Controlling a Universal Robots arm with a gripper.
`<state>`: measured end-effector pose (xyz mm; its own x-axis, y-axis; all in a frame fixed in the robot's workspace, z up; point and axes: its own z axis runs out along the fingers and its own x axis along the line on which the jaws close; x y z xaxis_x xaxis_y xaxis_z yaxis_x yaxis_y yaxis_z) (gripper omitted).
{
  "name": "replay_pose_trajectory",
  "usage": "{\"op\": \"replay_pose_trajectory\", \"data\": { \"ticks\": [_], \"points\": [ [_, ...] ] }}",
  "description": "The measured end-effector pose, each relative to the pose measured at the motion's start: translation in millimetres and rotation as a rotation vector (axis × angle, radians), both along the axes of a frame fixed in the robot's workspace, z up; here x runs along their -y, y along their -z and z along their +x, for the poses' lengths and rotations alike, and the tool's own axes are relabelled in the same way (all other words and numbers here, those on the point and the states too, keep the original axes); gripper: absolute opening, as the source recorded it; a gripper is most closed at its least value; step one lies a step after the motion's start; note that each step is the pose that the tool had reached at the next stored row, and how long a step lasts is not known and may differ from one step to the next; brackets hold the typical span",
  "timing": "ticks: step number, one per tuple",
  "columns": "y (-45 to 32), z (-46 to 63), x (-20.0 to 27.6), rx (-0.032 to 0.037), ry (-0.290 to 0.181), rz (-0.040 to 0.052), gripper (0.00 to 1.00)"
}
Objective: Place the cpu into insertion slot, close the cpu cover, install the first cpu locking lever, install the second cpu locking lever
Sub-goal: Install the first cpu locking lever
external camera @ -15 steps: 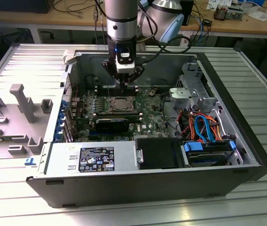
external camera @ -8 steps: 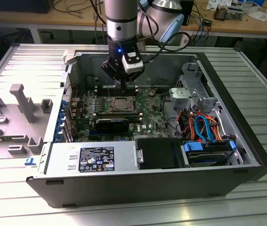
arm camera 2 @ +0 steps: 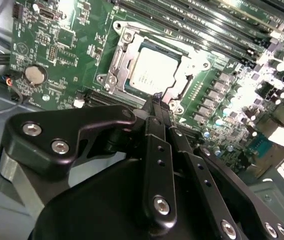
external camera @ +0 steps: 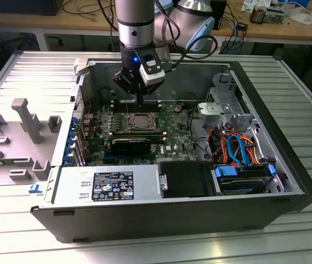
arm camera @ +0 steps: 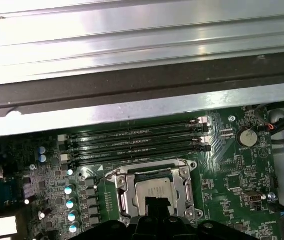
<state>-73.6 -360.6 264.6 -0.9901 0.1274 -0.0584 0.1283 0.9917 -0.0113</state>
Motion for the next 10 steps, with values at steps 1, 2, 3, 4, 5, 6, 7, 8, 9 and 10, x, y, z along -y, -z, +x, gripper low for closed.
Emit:
{"op": "replay_pose_trajectory", "data": {
  "ticks": [1,2,3,4,5,6,7,8,9,10],
  "points": [
    [-1.9,0.0,0.0,0.0,0.0,0.0001,0.11],
    [-4.7,0.0,0.0,-0.0003,0.0,0.0001,0.11],
    [-8.0,-0.1,0.0,-0.003,0.001,0.0001,0.11],
    [-8.2,-0.3,0.0,-0.0089,0.001,0.0004,0.11],
    [-8.3,-2.4,-0.1,-0.0102,-0.014,0.0001,0.11],
    [-8.1,-2.6,0.0,-0.0104,-0.052,-0.0001,0.11],
    [-7.7,-2.6,0.0,-0.0112,-0.093,-0.0002,0.11],
    [-7.1,-2.6,0.0,-0.0125,-0.146,-0.0005,0.11],
    [-6.1,-3.0,0.0,-0.0138,-0.177,-0.0003,0.11],
    [-5.4,-8.4,0.0,-0.0146,-0.183,-0.0002,0.11]
  ]
}}
